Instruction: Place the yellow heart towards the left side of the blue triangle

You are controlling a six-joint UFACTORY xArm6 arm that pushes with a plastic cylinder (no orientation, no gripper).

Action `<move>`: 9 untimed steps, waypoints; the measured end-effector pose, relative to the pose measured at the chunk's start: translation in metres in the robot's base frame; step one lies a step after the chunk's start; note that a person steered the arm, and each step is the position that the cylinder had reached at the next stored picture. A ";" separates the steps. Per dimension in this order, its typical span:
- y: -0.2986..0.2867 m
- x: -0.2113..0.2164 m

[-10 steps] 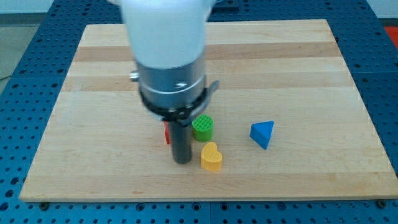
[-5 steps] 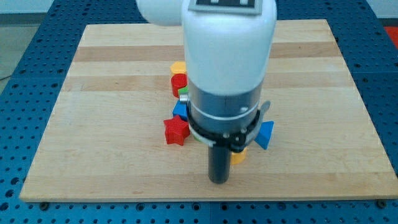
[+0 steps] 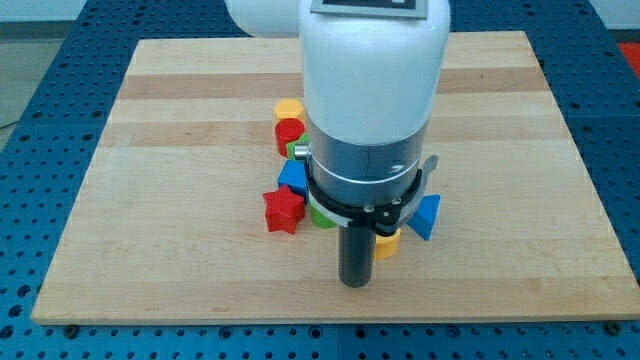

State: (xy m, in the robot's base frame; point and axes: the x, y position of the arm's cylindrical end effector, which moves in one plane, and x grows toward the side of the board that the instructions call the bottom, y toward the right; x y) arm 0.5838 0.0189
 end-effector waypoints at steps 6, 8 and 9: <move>0.026 -0.037; 0.043 -0.005; 0.075 0.006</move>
State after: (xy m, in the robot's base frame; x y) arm 0.5898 0.0934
